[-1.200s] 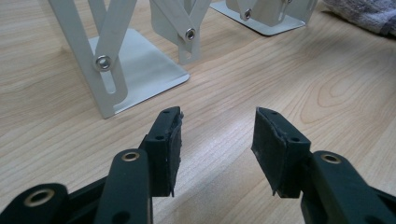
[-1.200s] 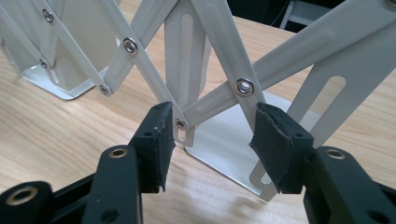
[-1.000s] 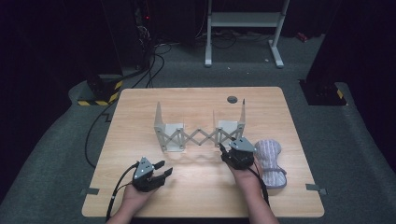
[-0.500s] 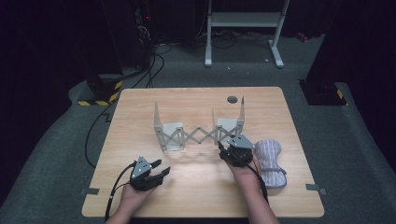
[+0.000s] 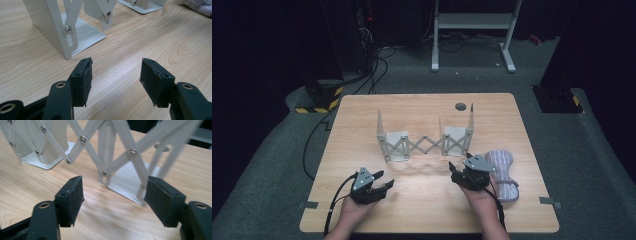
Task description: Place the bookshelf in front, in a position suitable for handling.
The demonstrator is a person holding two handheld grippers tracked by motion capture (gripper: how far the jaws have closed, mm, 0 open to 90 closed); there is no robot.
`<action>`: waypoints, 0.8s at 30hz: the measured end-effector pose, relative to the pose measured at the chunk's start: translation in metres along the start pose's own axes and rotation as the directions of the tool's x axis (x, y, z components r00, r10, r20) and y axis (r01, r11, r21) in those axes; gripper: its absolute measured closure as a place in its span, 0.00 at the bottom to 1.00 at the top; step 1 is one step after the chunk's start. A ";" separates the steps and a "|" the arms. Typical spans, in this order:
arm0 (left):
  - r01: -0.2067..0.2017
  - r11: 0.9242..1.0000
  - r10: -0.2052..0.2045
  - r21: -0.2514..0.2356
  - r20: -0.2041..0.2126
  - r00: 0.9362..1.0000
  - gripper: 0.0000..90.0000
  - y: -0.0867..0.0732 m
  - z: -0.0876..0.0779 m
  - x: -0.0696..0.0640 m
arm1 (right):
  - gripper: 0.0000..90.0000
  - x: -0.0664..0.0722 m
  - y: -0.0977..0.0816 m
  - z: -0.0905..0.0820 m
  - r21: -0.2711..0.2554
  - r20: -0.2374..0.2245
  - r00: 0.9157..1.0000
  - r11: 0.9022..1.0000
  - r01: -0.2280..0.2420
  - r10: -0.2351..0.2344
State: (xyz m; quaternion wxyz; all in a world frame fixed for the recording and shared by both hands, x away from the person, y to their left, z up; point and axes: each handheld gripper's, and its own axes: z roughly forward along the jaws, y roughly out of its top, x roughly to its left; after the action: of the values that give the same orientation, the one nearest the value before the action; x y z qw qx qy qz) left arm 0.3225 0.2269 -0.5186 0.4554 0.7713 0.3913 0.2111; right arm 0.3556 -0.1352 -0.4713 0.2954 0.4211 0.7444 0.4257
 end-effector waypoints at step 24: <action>-0.032 0.998 0.032 0.059 0.006 0.999 0.37 0.002 0.008 -0.002 | 0.06 -0.081 -0.044 -0.032 0.220 0.220 0.968 0.961 -0.169 0.120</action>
State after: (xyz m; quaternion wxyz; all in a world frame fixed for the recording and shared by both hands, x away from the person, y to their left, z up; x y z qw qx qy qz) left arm 0.3275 0.2205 -0.5202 0.4301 0.7910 0.3839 0.2048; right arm 0.3521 -0.2309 -0.4886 0.2858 0.5485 0.7227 0.3086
